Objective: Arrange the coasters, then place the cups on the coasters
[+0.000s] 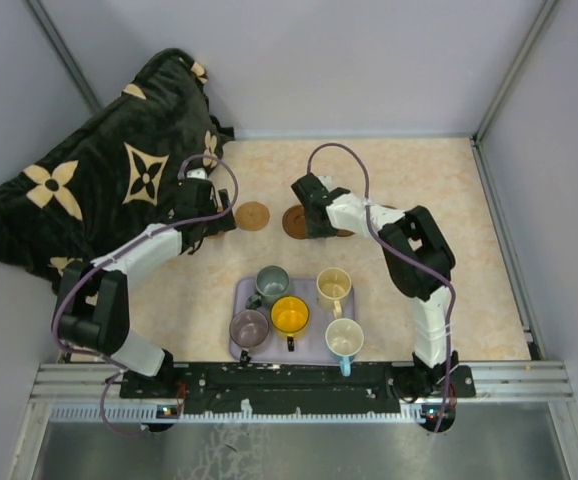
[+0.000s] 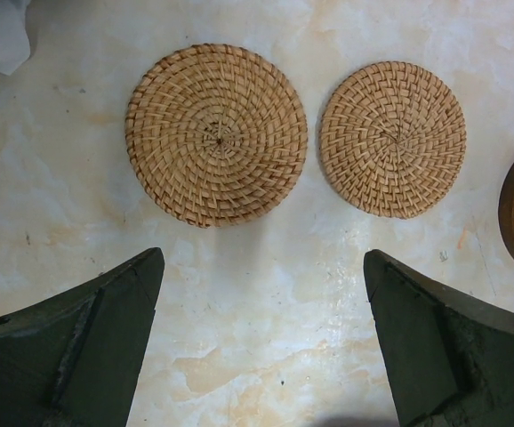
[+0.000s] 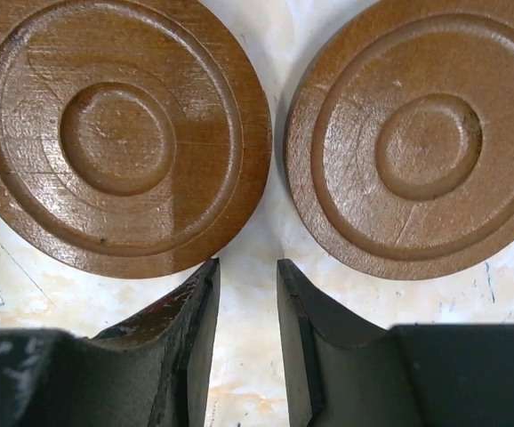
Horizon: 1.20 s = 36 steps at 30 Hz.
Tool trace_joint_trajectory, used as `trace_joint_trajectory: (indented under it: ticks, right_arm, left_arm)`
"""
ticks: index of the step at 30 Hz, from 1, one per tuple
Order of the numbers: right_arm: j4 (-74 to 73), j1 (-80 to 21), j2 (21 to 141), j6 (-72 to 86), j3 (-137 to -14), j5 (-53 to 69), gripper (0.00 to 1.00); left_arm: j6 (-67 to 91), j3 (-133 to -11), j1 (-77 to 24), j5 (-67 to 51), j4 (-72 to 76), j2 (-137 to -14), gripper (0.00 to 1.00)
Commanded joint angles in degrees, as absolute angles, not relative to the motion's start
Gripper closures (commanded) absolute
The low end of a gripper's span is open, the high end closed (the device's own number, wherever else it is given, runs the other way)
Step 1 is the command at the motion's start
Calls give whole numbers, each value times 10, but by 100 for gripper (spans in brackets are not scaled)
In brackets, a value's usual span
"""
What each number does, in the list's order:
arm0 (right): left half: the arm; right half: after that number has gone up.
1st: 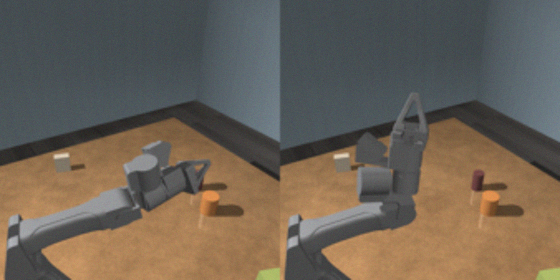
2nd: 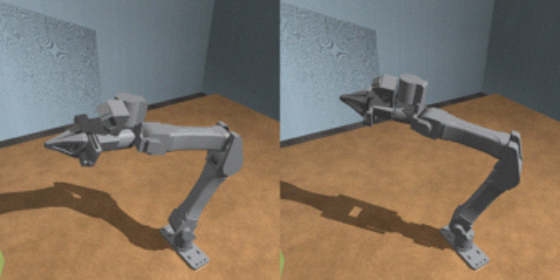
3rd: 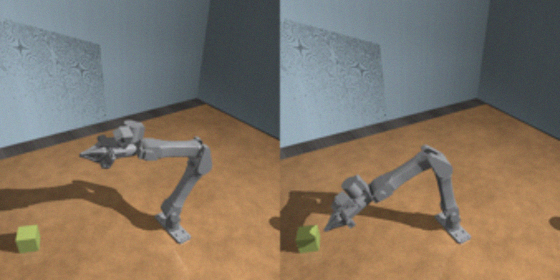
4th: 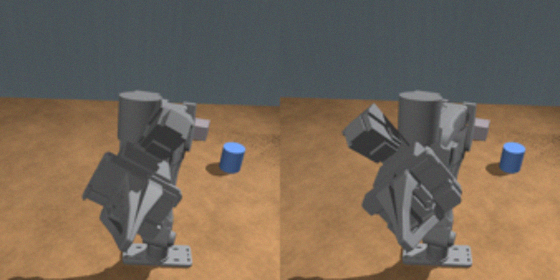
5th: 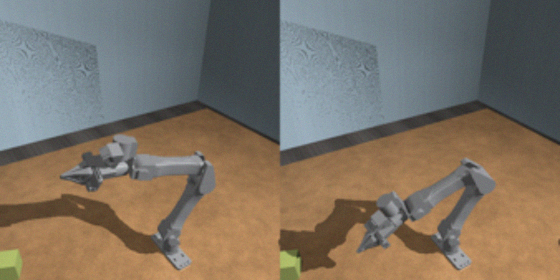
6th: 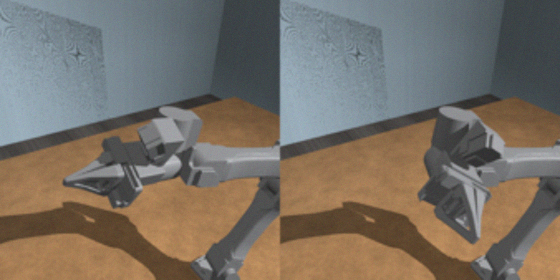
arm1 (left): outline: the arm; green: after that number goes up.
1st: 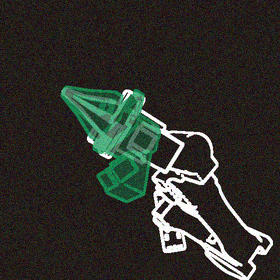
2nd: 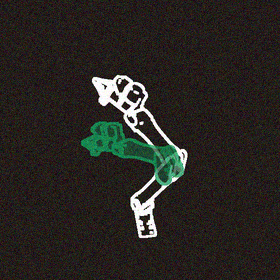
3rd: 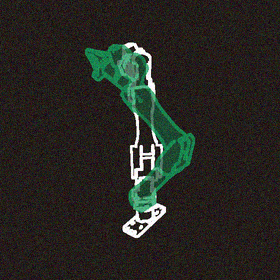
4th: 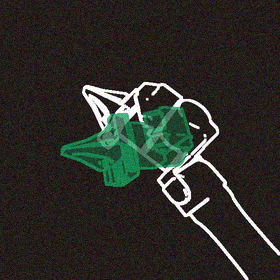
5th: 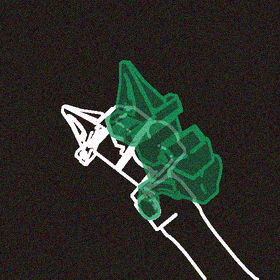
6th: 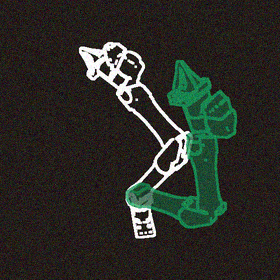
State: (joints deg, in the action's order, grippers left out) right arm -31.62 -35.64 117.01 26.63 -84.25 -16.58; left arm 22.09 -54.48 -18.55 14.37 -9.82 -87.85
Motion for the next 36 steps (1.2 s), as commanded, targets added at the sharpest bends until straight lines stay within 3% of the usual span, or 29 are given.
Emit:
trace_joint_trajectory:
  ticks: [1,13,36]
  right_arm:
    - [-306,-361,1190,265,-876,-183,67]
    - [-315,-360,1206,267,-903,-186,67]
    - [-330,-332,1052,349,-739,-238,67]
  left_arm:
    - [220,-544,-185,154,-85,-888,0]
    - [220,-546,-185,178,-89,-901,0]
    - [227,-551,-185,195,-100,-905,1]
